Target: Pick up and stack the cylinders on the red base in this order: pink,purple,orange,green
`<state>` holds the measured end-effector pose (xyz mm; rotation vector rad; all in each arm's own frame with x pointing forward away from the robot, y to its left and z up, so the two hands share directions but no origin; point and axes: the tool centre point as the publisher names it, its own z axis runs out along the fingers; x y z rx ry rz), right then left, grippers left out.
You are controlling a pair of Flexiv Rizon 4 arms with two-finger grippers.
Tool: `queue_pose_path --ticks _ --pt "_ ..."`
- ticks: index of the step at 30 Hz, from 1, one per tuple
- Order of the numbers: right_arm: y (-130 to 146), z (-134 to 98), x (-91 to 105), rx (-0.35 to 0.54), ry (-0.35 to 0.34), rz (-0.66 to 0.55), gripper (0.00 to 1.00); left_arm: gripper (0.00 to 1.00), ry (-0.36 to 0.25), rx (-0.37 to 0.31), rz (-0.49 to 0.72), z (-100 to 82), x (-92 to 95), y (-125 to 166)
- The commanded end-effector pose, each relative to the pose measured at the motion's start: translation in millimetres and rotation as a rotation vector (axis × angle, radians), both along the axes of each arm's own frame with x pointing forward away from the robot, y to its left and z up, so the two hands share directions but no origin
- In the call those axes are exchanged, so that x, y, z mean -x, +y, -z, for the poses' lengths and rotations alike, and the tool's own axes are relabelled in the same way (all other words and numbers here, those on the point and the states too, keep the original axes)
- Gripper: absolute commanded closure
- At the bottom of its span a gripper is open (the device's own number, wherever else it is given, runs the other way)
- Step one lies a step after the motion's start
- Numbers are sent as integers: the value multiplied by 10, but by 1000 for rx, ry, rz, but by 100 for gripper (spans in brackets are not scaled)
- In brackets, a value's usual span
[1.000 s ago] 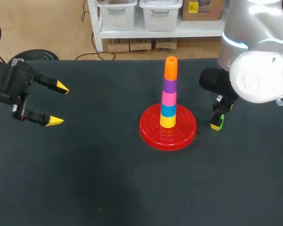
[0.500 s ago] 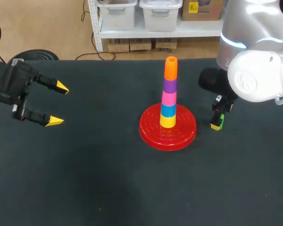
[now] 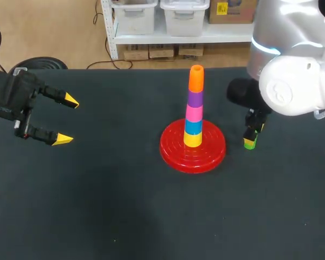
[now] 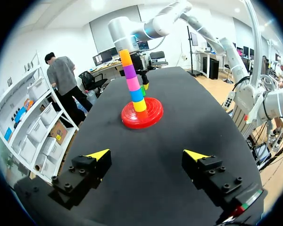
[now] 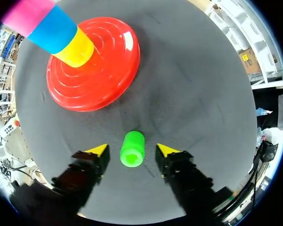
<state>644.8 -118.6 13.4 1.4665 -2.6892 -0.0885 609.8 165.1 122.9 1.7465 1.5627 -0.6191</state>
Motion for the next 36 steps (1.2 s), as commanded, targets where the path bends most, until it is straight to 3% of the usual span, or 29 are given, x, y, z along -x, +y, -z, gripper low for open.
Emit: queue_pose_path --ticks 1,18,26,36 --pt "10 -24 -1 5 -1 1 100 0 -3 3 1 11 1 7" --pt "-9 -174 -2 9 -35 9 100 0 -3 3 1 11 1 7" --pt "12 -724 -46 24 -113 -2 100 0 -3 3 1 11 1 7" --pt "183 -1646 -268 85 -179 -56 100 0 -3 3 1 11 1 7"
